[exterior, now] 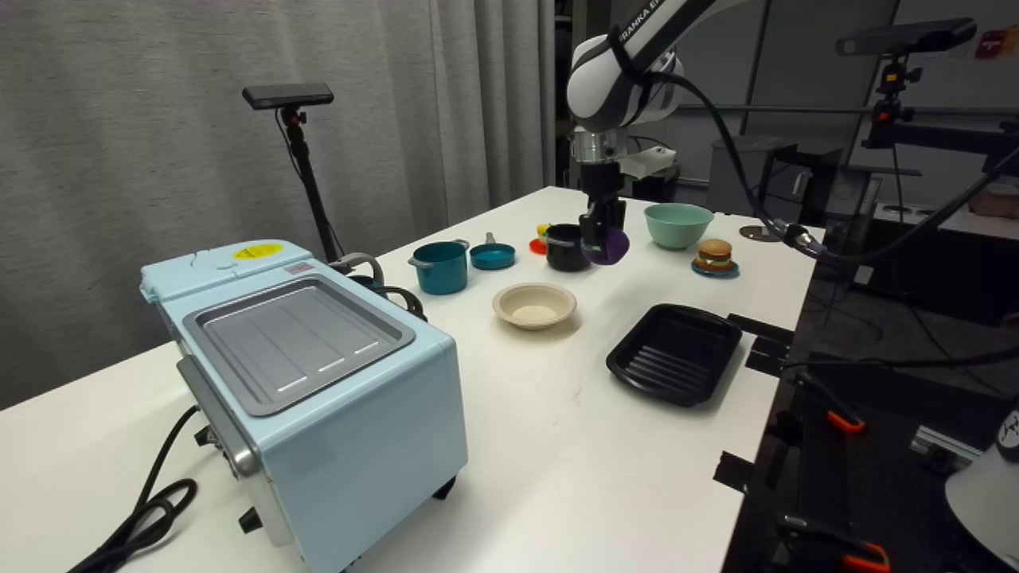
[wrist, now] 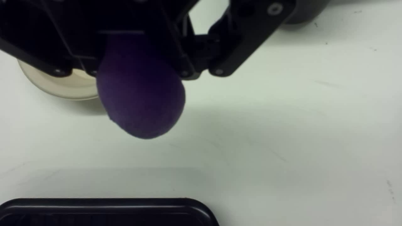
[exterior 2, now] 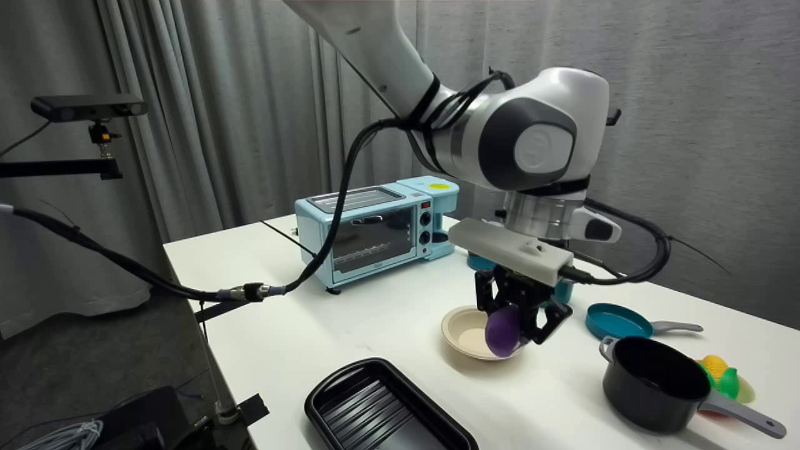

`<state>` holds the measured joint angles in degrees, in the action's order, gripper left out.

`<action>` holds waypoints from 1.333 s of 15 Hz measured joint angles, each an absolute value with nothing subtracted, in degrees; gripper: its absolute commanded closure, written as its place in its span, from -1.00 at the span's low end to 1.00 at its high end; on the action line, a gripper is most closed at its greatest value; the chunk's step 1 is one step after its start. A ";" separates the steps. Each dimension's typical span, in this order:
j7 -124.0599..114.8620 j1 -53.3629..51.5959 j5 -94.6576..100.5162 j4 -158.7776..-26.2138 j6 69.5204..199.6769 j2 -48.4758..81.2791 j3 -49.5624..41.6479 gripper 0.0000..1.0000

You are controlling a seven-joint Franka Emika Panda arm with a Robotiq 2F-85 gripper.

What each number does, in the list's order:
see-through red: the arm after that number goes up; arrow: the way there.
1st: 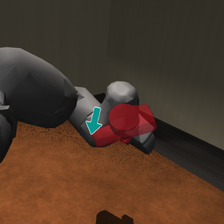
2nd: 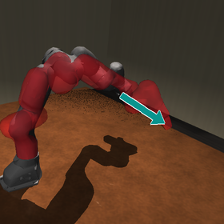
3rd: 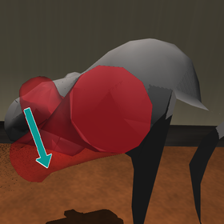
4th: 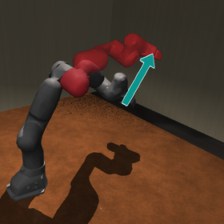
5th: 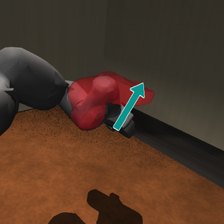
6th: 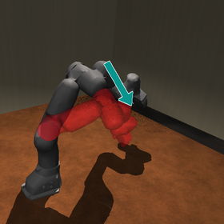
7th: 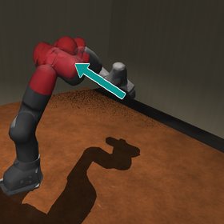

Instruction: Remove the purple object from the plate

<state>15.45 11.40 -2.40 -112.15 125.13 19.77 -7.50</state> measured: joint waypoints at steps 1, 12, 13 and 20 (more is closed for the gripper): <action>15.30 11.79 -2.29 -111.96 125.66 20.81 -7.85 0.89; 11.52 14.78 0.57 -104.72 126.02 31.95 -11.32 -0.37; 11.50 14.94 0.57 -104.38 125.96 32.29 -11.35 -0.56; 11.50 14.63 0.58 -104.68 125.95 30.45 -10.45 -1.00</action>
<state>11.50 14.63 0.58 -104.68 125.95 30.45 -10.45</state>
